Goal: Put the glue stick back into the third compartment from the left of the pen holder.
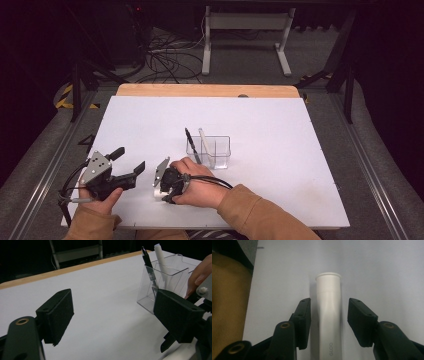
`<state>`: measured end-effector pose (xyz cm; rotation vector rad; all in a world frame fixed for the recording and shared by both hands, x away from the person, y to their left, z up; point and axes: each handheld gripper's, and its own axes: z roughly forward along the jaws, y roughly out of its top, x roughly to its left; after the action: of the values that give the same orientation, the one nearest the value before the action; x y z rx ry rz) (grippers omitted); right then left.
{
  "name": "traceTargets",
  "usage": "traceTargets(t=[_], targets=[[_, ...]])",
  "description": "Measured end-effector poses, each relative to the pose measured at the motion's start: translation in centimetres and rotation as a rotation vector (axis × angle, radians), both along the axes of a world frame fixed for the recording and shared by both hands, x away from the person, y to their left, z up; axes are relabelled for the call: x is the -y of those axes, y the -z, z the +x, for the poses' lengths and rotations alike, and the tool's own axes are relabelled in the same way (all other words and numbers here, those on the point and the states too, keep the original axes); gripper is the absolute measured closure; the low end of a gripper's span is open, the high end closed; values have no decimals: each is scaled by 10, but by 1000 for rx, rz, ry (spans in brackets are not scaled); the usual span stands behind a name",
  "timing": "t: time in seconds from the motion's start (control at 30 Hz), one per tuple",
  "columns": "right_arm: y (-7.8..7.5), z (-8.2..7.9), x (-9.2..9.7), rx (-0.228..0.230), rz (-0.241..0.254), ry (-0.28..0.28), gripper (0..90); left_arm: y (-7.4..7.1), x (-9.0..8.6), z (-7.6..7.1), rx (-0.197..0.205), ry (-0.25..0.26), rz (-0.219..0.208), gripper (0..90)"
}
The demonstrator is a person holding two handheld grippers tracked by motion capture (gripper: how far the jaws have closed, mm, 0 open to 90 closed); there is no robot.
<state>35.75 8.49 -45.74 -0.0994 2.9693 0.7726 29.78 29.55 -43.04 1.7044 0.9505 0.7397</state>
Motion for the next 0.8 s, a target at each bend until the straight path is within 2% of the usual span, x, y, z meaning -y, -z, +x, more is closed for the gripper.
traceTargets(t=[0.27, 0.4, 0.8], targets=[[3, 0, -1, 18, -40, -30, 620, 0, 0, 0, 0, -3, 3, 175], [3, 0, -2, 21, -47, -45, 681, 0, 0, 0, -4, -1, 0, 175], [4, -1, -2, 23, -46, -32, 688, 0, 1, 0, -3, 1, 0, 176]])
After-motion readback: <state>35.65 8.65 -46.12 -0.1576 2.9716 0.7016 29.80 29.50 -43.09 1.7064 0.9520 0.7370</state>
